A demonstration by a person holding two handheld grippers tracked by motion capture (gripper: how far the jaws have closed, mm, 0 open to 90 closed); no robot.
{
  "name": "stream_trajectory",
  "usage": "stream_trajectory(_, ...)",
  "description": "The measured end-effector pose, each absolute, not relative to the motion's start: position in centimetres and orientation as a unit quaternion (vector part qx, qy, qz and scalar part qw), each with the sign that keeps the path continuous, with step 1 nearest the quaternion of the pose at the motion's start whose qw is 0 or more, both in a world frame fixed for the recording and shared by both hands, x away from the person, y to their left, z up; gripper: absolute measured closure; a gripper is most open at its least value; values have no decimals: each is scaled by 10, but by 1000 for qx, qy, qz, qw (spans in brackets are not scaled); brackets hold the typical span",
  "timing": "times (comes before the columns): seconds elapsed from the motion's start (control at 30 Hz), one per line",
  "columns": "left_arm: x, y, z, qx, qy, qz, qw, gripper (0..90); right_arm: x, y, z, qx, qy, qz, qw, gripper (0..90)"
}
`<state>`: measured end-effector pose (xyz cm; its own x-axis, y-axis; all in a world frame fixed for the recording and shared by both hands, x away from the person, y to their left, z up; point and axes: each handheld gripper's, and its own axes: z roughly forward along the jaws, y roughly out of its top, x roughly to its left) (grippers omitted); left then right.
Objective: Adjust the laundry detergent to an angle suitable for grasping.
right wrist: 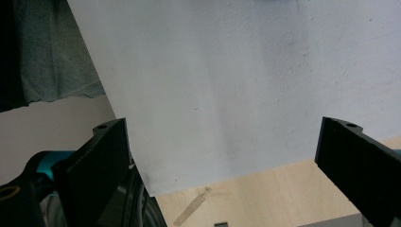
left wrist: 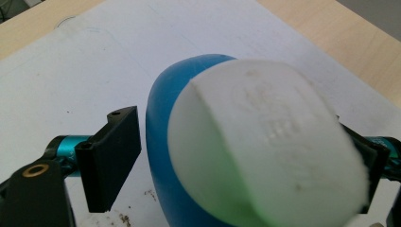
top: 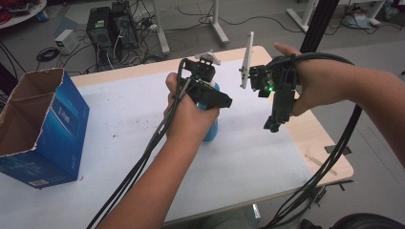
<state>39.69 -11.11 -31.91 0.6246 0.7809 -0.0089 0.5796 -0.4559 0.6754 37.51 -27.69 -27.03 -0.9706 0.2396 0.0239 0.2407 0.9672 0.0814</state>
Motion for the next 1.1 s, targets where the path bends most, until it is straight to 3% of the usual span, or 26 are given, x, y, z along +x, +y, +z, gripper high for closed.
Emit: stream_trajectory(1.1,400,-115,-325,843,403,156,321,319,377,-276,-273,-121,-992,-40,9,33)
